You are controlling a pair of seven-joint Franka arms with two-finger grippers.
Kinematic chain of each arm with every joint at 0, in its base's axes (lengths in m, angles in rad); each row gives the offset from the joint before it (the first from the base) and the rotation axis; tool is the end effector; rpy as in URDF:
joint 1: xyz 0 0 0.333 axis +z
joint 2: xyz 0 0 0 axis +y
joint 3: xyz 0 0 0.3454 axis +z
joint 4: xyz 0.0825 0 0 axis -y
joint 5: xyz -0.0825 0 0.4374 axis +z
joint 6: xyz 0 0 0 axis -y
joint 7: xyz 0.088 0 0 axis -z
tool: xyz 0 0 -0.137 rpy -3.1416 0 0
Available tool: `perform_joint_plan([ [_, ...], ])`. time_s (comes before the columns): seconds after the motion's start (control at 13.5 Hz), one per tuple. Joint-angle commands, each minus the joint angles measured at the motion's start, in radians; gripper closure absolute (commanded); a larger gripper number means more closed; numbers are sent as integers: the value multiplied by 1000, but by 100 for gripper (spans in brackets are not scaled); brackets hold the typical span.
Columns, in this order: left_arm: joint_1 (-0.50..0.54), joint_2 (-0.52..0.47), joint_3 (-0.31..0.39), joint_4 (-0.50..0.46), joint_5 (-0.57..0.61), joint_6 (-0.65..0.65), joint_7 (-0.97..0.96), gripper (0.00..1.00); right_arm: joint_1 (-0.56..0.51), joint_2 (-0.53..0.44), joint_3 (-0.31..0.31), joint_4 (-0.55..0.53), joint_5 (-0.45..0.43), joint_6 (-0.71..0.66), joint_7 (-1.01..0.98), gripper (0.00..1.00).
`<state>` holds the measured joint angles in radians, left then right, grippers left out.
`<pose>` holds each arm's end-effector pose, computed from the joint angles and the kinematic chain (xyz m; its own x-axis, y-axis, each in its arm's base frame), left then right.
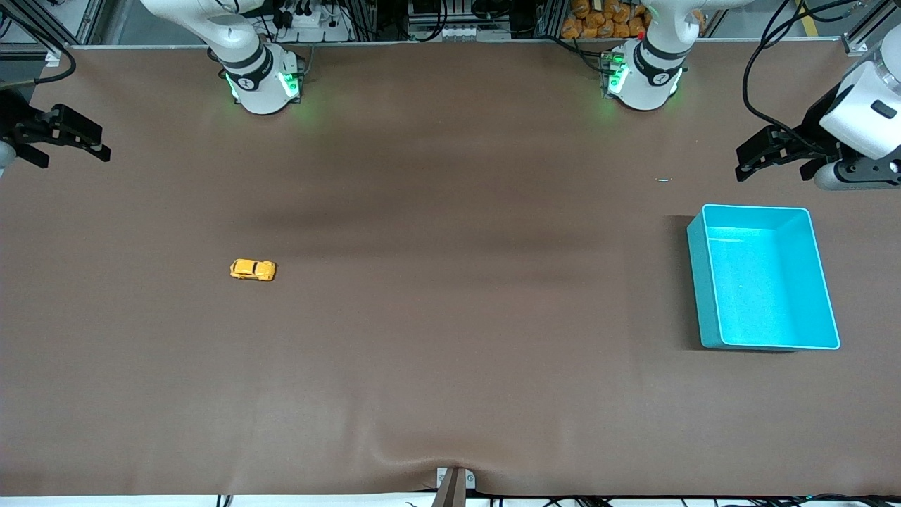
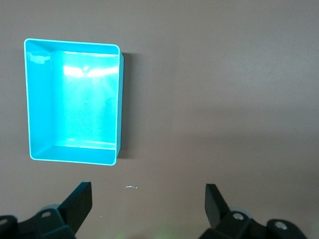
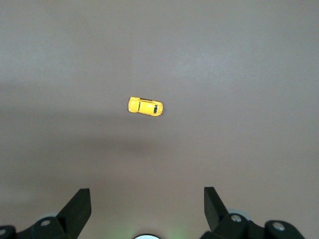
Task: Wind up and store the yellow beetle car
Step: 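Reach the right gripper over the yellow toy car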
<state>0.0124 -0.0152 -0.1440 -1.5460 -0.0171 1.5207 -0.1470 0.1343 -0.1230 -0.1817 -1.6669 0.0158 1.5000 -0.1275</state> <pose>0.5921 -0.0815 0.6416 0.9998 0.0146 -0.0123 0.0147 -0.9998 0.0132 0.5562 -0.0302 0.6383 0.9957 0.0834 -0.0406 0.0817 -0.9957 -0.0435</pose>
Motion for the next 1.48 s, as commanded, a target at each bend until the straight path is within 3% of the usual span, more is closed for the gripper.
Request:
perform_joint_plan([
  [0.0, 4, -17, 0, -6, -15, -16, 13, 0, -10, -9, 10, 4, 6, -14, 6, 0],
  [0.37, 3, -15, 0, -6, -17, -14, 9, 0, -10, -1, 10, -8, 7, -1, 5, 0],
  [0.59, 1, -14, 0, -6, -17, -14, 6, 0, -12, 11, 37, -117, 7, 72, -3, 0],
  [1.41, 3, -3, 0, -9, -17, -14, -2, 0, -25, 152, 103, -517, 4, 610, -781, 0],
])
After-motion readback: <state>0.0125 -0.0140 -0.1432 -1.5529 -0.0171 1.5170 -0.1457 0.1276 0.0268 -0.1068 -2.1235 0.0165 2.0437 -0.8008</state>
